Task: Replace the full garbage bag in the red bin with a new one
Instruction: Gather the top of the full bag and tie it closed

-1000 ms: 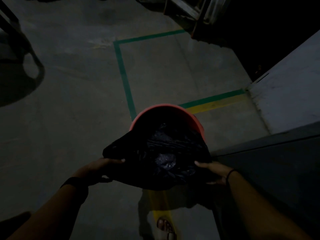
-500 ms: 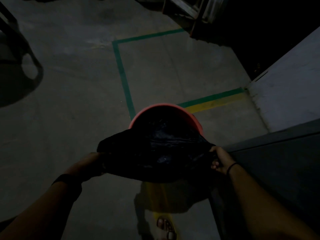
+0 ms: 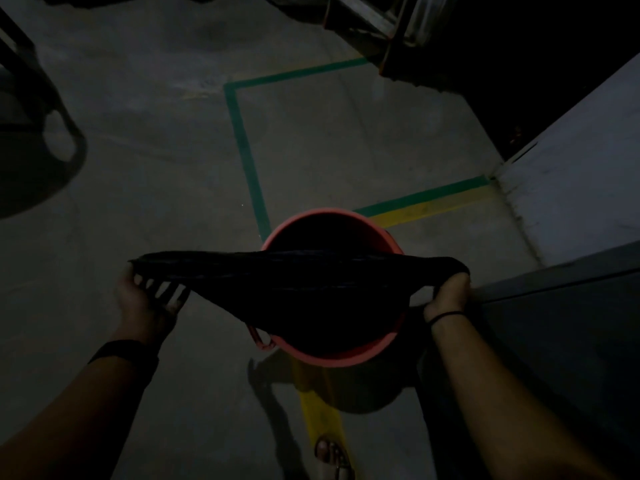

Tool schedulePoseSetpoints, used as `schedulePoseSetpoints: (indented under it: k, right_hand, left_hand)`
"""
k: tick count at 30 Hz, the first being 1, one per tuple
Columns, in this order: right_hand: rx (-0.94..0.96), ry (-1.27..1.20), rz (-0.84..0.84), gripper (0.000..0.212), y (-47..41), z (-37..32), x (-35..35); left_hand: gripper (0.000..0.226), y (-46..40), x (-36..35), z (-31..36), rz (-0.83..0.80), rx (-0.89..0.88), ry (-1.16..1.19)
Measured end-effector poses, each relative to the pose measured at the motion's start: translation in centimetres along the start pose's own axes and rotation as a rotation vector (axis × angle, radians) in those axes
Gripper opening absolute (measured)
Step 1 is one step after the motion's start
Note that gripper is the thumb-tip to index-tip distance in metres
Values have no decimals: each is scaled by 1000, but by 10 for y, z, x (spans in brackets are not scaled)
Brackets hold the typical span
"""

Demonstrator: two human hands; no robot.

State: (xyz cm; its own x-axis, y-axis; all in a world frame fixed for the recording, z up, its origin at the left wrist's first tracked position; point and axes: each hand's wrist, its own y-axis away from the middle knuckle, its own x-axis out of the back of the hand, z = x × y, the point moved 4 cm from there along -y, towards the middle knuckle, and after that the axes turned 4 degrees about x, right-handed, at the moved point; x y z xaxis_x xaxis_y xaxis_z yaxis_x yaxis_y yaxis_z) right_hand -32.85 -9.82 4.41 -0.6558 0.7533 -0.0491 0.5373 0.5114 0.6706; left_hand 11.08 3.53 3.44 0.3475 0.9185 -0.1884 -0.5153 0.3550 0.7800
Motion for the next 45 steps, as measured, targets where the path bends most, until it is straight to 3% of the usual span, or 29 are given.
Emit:
schedulePoseSetpoints:
  k: [4, 6, 9, 11, 16, 21, 25, 29, 38, 42, 45]
  right_hand:
    - [-78, -144, -254, 46, -3, 2, -12]
    - [-84, -103, -297, 35, -1, 6, -17]
    - [-86, -152, -242, 11, -6, 9, -22]
    - [-92, -188, -216, 28, -9, 12, -27]
    - [-132, -205, -306, 41, -11, 18, -41]
    - [-148, -35, -285, 40, -18, 19, -37]
    - [-153, -3, -218, 36, -25, 20, -33]
    - [-100, -41, -104, 31, -30, 14, -28]
    - [-69, 15, 7, 29, -44, 17, -23]
    - [-47, 89, 72, 25, -50, 18, -21]
    - [25, 120, 99, 25, -52, 14, -27]
  left_hand:
    - [59, -9, -21, -5, -96, 44, 80]
    - [60, -4, -36, -10, -174, 35, 42]
    - [53, 6, -60, -19, -207, -17, -291]
    - [47, 4, -72, -24, -198, -77, -388]
    - [46, 1, -90, -28, -245, -19, -183]
    - [36, -1, -98, -26, -281, -32, -73]
    - [41, -9, -86, -19, -181, -38, -33]
    - [31, -14, -74, -12, -126, -78, -32]
    - [53, -22, -62, -10, -112, -5, 119]
    - [42, -18, -71, -13, -159, 52, 215]
    - [28, -5, -87, -19, -352, 143, 145]
